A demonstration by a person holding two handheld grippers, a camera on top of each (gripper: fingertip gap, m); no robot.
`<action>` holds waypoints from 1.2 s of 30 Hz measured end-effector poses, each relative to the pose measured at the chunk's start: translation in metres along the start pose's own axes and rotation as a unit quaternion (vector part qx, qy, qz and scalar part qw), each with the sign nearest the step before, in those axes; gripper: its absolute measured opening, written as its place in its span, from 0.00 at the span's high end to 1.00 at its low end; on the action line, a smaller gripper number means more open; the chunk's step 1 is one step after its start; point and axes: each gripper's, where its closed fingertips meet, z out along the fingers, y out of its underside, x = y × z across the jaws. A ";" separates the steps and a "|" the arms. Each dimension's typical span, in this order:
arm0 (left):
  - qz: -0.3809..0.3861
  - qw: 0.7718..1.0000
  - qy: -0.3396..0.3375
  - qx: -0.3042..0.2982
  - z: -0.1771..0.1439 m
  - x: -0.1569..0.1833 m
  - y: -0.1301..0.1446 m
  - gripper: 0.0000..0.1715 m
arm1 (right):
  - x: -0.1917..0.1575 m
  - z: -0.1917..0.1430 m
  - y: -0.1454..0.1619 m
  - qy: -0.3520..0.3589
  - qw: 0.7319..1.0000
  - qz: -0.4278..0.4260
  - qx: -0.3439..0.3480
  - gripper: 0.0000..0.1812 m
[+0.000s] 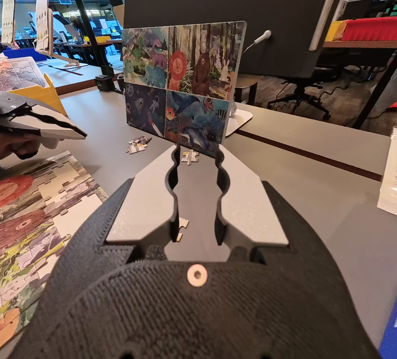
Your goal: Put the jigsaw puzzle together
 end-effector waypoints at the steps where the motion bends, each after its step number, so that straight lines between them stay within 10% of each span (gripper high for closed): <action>1: 0.001 1.000 -0.001 -0.001 0.000 0.000 0.001 1.00 | 0.000 0.000 -0.001 -0.001 1.000 0.001 0.000 0.83; 36: 0.013 1.000 -0.006 -0.014 0.005 0.001 0.005 1.00 | -0.002 0.010 0.103 -0.045 0.961 -0.035 -0.271 1.00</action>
